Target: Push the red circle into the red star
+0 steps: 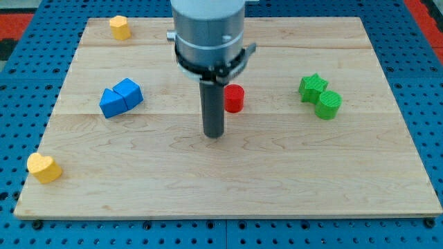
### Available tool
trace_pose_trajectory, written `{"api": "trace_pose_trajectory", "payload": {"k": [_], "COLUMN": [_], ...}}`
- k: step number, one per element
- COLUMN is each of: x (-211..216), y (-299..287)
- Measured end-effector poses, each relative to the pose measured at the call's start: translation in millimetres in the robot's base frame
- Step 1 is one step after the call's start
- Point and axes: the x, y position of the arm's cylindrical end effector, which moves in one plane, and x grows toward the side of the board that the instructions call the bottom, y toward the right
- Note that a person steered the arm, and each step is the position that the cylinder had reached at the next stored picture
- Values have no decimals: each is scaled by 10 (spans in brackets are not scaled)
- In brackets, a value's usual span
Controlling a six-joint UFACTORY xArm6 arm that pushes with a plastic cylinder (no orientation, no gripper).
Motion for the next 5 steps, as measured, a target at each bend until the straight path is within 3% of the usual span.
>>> {"api": "trace_pose_trajectory", "payload": {"k": [2, 4, 5], "x": [-633, -775, -1181], "y": [519, 1056, 630]}}
